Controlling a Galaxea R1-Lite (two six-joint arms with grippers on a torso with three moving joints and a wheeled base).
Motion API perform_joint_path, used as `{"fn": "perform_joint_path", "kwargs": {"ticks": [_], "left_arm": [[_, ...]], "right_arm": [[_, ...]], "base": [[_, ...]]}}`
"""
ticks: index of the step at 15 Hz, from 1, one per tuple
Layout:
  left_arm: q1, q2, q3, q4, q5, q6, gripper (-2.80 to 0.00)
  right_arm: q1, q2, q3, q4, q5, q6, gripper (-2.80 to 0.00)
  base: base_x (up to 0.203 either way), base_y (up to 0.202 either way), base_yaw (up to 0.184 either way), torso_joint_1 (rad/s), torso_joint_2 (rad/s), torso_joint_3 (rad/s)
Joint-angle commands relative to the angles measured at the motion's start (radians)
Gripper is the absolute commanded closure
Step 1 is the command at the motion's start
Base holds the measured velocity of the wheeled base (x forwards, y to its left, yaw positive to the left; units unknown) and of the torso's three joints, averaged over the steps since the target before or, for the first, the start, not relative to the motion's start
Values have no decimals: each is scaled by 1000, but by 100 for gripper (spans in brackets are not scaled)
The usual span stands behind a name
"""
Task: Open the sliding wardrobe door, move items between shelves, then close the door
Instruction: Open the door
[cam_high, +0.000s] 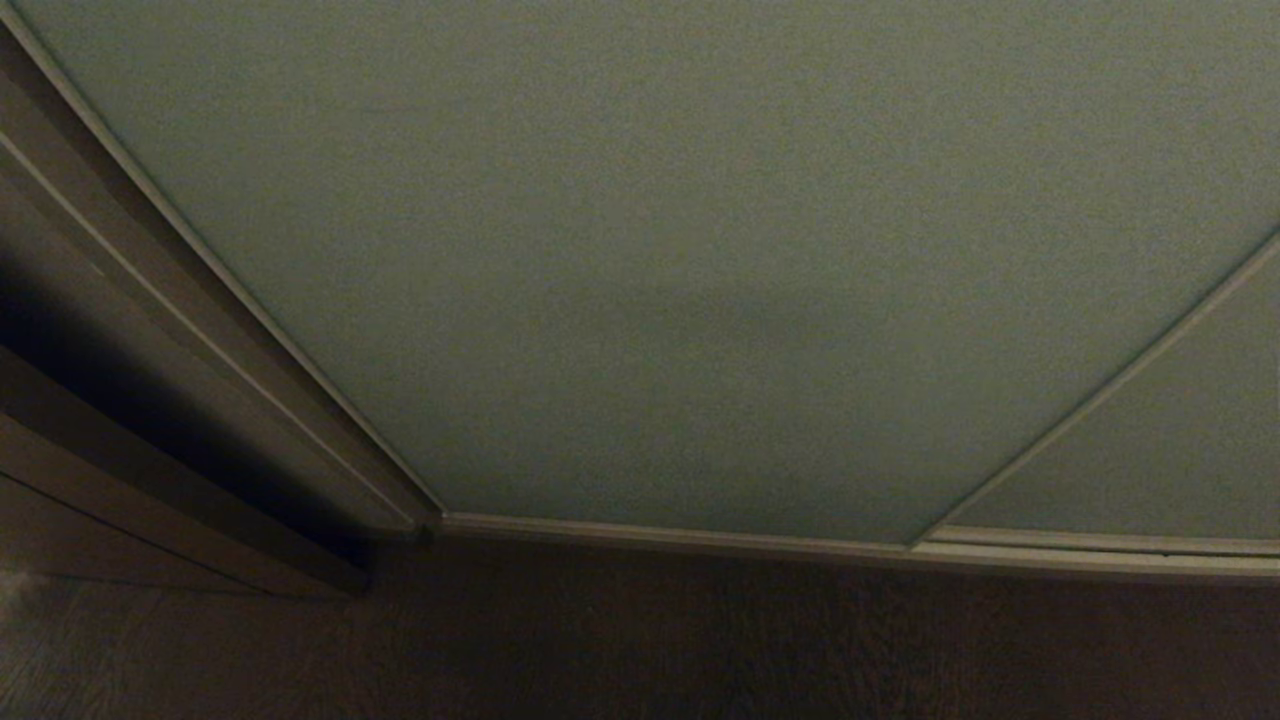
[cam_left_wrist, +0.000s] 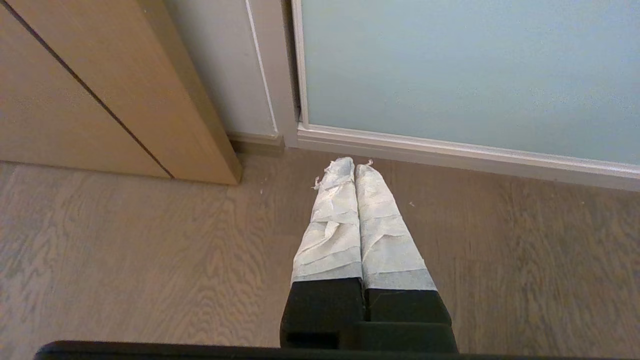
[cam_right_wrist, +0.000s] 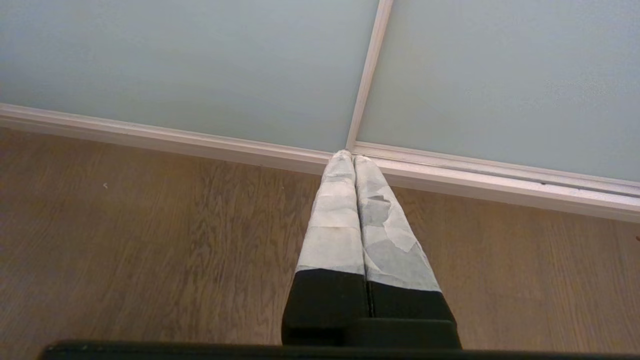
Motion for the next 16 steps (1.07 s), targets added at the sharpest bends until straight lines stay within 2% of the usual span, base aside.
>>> {"fn": "perform_joint_path", "kwargs": {"ticks": [1, 16], "left_arm": [[0, 0, 1, 0, 0, 0, 0], [0, 0, 1, 0, 0, -1, 0]], "right_arm": [[0, 0, 0, 0, 0, 0, 0], [0, 1, 0, 0, 0, 0, 0]], "base": [[0, 0, 0, 0, 0, 0], [0, 0, 0, 0, 0, 0]]}}
